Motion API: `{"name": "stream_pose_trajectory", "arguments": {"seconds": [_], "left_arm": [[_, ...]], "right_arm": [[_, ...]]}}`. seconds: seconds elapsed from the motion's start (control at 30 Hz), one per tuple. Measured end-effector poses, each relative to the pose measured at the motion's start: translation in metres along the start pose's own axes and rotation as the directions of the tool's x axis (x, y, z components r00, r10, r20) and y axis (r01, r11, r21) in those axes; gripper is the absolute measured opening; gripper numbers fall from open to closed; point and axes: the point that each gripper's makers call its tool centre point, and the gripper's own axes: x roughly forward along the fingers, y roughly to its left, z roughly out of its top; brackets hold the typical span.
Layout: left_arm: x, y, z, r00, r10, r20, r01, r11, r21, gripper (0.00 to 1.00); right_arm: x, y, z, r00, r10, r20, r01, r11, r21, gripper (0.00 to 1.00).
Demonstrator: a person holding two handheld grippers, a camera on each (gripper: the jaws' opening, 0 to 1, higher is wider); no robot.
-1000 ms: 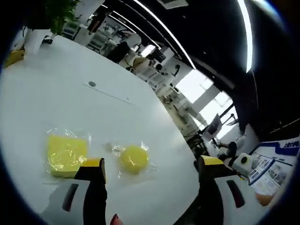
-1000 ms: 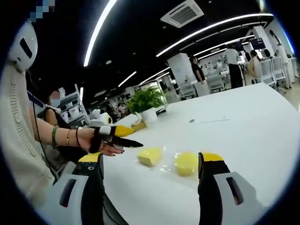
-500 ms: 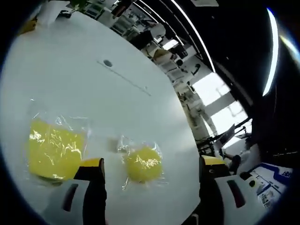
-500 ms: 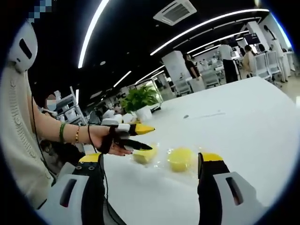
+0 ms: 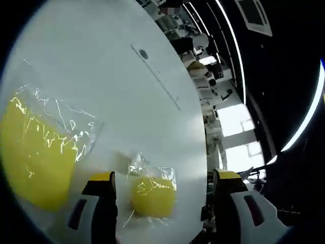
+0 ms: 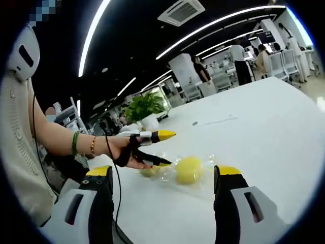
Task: Compare the silicone blocks by pressing each to a similar depth, holding the contact briefly, and releasing to observe deformation and rebound differences across the visible hardness samples.
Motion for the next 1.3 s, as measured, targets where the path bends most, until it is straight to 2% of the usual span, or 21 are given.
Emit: {"name": "stream_pose_trajectory", "arguments": {"seconds": [0.1,0.27,0.37,0.5,0.57,0.67,0.7,0.73,0.8,0.9,1.0,1.03,1.07,1.2,1.3], "left_arm": [[0.007,0.006,0.0,1.0,0.014,-0.004,-0.014,1.0,-0.022,0.76],[0.016,0.005,0.001,1.0,-0.003,-0.001,0.003,0.998,-0.057,0.66],[0.023,0.003,-0.003,1.0,0.001,-0.025,-0.002,0.999,-0.05,0.59],[0.03,0.011,-0.008,0.997,0.049,-0.055,-0.05,0.998,-0.03,0.45],[0.033,0.017,-0.008,0.996,0.077,-0.055,-0.079,0.996,-0.046,0.38],[0.033,0.027,-0.01,0.99,0.125,-0.066,-0.129,0.99,-0.049,0.22],[0.034,0.032,-0.013,0.986,0.144,-0.081,-0.147,0.989,-0.029,0.16],[0.034,0.032,-0.015,0.985,0.149,-0.086,-0.152,0.988,-0.018,0.15],[0.037,0.029,-0.014,0.989,0.122,-0.088,-0.126,0.991,-0.039,0.15],[0.041,0.03,-0.013,0.986,0.133,-0.104,-0.132,0.991,0.015,0.11],[0.043,0.028,-0.015,0.987,0.122,-0.102,-0.116,0.991,0.062,0.02],[0.043,0.028,-0.014,0.988,0.114,-0.1,-0.102,0.988,0.116,0.01],[0.044,0.026,-0.014,0.989,0.104,-0.101,-0.088,0.985,0.151,0.0],[0.042,0.021,-0.015,0.986,0.128,-0.106,-0.101,0.968,0.23,0.0],[0.04,0.02,-0.017,0.985,0.133,-0.106,-0.106,0.967,0.234,0.0]], "right_arm": [[0.0,-0.003,-0.001,1.0,-0.006,-0.001,0.006,1.0,0.002,0.75],[0.001,-0.009,-0.001,1.0,-0.015,0.002,0.015,1.0,0.014,0.75],[0.002,-0.012,-0.002,1.0,-0.018,-0.002,0.018,1.0,0.018,0.74],[0.003,-0.016,-0.002,1.0,-0.023,0.002,0.023,0.999,0.025,0.74],[0.003,-0.017,-0.001,1.0,-0.024,0.006,0.024,0.999,0.027,0.74],[0.003,-0.02,-0.002,1.0,-0.024,0.007,0.024,0.999,0.031,0.74],[0.002,-0.02,-0.003,1.0,-0.024,0.005,0.024,0.999,0.03,0.73],[0.002,-0.02,-0.003,1.0,-0.023,0.005,0.023,0.999,0.029,0.72],[0.001,-0.02,-0.004,1.0,-0.025,0.009,0.024,0.999,0.027,0.72],[0.001,-0.022,-0.006,1.0,-0.027,0.006,0.027,0.999,0.034,0.72],[0.002,-0.022,-0.007,1.0,-0.027,0.003,0.027,0.999,0.033,0.72],[0.002,-0.022,-0.007,1.0,-0.026,0.0,0.026,0.999,0.033,0.72],[0.002,-0.022,-0.007,1.0,-0.024,0.0,0.024,0.999,0.035,0.72],[0.004,-0.021,-0.006,1.0,-0.02,0.002,0.02,0.999,0.034,0.71],[0.004,-0.021,-0.005,1.0,-0.02,0.008,0.019,0.999,0.035,0.71]]}}
